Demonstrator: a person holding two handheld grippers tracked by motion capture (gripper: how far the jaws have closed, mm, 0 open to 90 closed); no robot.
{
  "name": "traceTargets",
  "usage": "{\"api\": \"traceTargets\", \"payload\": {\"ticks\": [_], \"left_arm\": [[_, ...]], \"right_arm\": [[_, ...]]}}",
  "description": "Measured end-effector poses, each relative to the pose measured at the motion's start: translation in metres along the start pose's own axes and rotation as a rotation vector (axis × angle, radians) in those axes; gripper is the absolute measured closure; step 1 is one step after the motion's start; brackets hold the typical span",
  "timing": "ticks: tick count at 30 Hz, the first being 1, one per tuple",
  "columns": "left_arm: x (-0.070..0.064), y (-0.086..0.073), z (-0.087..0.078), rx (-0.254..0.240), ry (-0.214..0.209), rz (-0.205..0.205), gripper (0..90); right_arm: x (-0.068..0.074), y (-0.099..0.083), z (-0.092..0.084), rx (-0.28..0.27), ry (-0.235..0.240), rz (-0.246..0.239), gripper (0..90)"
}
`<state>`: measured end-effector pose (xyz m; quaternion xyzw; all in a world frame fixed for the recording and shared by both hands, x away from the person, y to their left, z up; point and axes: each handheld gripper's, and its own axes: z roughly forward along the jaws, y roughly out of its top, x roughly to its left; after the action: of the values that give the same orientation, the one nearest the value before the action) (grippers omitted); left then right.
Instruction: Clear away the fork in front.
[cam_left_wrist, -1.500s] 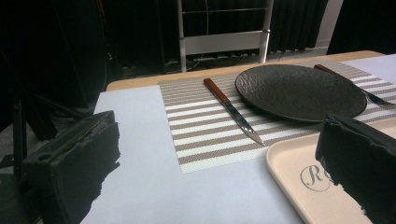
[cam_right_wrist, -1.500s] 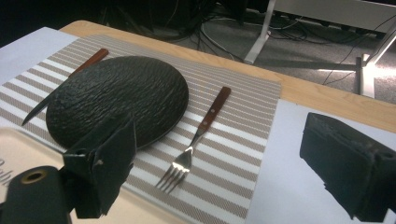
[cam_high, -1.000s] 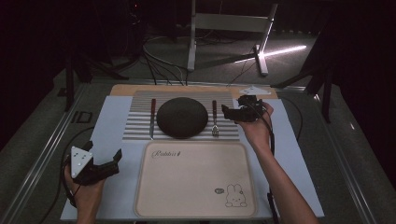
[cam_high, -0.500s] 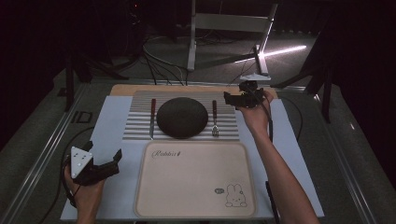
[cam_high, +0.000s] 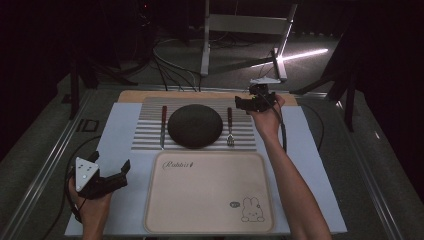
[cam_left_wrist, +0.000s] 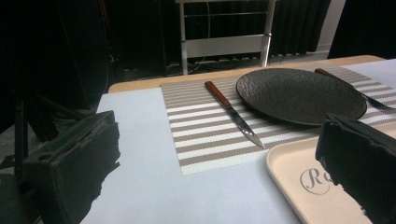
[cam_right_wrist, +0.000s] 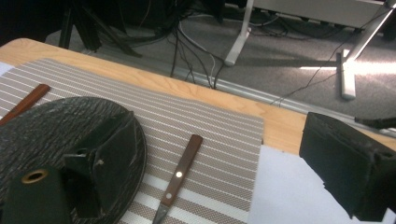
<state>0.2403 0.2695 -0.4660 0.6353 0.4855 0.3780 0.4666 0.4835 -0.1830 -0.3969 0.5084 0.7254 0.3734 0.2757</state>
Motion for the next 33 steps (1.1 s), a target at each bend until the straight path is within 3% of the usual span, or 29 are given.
{"api": "traceTargets", "payload": {"ticks": [16, 23, 33], "left_arm": [[0.001, 0.000, -0.002, -0.008, -0.005, -0.020, 0.1], [0.001, -0.001, -0.002, -0.005, 0.000, -0.024, 0.1], [0.004, -0.002, 0.000, -0.002, 0.011, -0.046, 0.1]], "right_arm": [[0.014, -0.021, 0.042, 0.074, 0.017, 0.043, 11.0], [0.017, -0.038, 0.056, 0.115, 0.013, 0.026, 11.0], [0.014, -0.047, 0.067, 0.162, -0.005, 0.021, 13.7]]}}
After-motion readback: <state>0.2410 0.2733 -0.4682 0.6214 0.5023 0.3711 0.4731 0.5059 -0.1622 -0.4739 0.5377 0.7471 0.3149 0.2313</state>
